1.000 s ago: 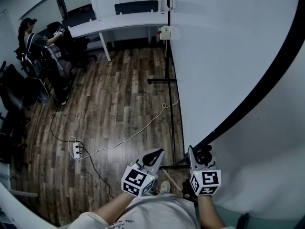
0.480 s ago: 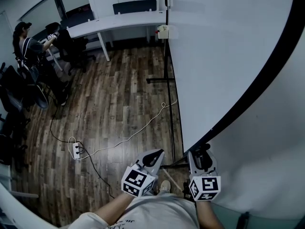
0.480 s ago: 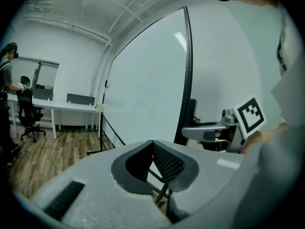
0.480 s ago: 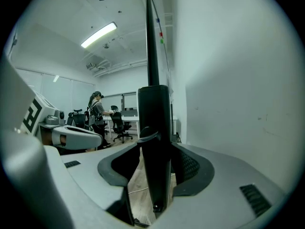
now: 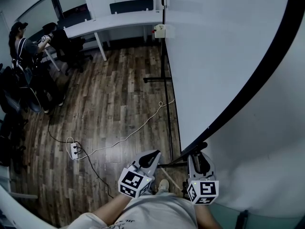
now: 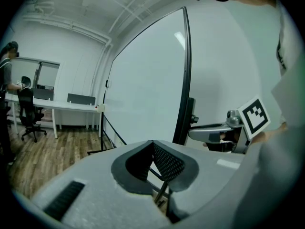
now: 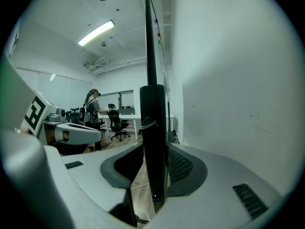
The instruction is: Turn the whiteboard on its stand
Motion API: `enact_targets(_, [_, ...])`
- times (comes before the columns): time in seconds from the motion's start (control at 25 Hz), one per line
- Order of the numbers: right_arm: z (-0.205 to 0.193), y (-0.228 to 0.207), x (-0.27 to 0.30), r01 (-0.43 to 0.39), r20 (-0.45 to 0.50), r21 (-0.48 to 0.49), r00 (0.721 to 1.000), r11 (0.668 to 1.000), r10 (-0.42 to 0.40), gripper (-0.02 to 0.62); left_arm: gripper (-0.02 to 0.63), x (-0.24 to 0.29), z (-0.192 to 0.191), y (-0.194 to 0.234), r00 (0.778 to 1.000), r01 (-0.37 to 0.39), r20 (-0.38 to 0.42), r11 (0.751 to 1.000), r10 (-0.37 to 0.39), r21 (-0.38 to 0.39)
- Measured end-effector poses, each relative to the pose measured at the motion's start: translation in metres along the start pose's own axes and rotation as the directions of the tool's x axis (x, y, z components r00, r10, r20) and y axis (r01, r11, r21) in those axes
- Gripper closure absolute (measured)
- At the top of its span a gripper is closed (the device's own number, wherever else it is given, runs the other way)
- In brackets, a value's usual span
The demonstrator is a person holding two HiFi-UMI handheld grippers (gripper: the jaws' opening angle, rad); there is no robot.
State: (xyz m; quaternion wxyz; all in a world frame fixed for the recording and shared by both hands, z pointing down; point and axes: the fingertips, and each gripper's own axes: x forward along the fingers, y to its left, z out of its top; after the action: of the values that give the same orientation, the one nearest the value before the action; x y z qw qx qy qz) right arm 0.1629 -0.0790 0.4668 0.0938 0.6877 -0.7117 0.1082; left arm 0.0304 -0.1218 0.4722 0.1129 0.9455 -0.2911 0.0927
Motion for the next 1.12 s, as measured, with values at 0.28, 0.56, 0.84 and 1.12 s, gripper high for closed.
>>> enact_targets(0.28, [-0.013, 0.022, -0.002, -0.058, -0.035, 0.01, 0.998, 0.998, 0.059, 0.553, 0.595, -0.003, 0.002, 0.002, 1.0, -0.004, 0.004, 1.0, 0.004, -0.001])
enact_targets(0.56, [-0.014, 0.053, 0.012, -0.172, -0.042, 0.013, 0.984, 0.985, 0.172, 0.588, 0.595, -0.008, 0.001, 0.004, 0.999, -0.034, 0.015, 0.999, 0.034, 0.005])
enact_targets(0.84, [-0.013, 0.073, 0.021, -0.225, -0.06, 0.015, 0.972, 0.974, 0.225, 0.588, 0.595, -0.017, 0.001, 0.013, 0.998, -0.067, 0.014, 0.998, 0.067, -0.007])
enact_targets(1.12, [-0.015, 0.08, 0.024, -0.246, -0.071, 0.014, 0.966, 0.969, 0.247, 0.588, 0.595, -0.024, -0.003, 0.019, 0.996, -0.09, 0.009, 0.996, 0.09, -0.02])
